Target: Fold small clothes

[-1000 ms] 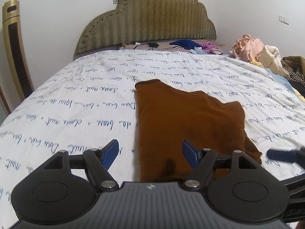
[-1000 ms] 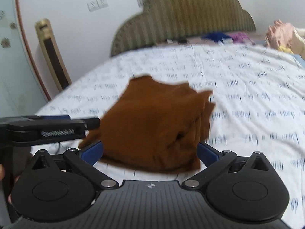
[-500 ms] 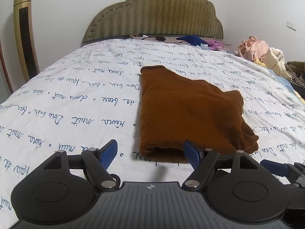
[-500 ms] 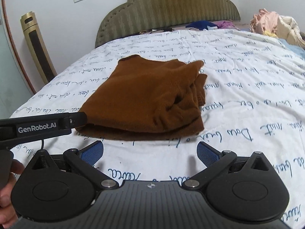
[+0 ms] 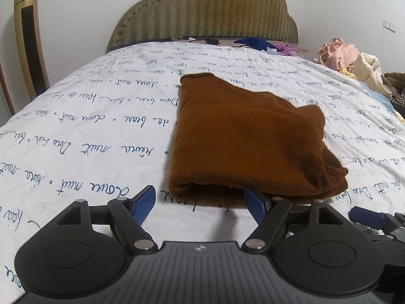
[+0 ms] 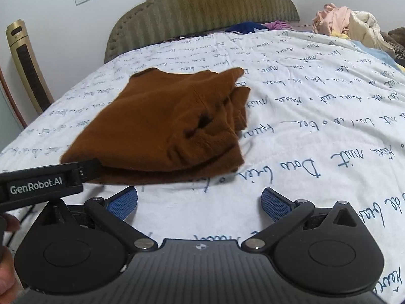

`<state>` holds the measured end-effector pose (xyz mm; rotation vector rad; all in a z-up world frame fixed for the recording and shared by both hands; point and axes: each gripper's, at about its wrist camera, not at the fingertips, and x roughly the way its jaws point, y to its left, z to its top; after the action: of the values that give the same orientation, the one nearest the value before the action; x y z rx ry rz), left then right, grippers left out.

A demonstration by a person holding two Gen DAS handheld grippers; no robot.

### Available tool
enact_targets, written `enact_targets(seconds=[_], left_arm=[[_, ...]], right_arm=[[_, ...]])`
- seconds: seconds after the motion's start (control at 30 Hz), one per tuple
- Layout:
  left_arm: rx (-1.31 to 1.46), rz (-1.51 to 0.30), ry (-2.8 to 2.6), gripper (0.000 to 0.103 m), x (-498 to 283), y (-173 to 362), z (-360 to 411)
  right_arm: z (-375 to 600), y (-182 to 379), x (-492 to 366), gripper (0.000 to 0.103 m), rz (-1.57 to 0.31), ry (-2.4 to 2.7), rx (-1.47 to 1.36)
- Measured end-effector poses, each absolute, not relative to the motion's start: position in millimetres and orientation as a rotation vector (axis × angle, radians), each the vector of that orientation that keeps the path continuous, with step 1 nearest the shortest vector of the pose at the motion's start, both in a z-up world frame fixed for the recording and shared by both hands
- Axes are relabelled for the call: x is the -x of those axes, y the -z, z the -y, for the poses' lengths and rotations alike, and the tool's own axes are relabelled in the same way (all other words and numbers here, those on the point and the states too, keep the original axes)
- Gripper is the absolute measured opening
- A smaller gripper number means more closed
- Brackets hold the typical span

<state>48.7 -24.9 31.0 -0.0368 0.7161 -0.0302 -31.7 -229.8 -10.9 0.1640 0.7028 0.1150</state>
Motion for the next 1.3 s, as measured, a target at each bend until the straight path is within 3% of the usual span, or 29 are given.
enact_targets(seconds=[1.3], left_arm=[[0.003,-0.732,-0.010,0.083,-48.7,-5.6,24.7]], right_arm=[[240.7,23.9,20.8,0.103,-0.680,-0.081,-0.133]])
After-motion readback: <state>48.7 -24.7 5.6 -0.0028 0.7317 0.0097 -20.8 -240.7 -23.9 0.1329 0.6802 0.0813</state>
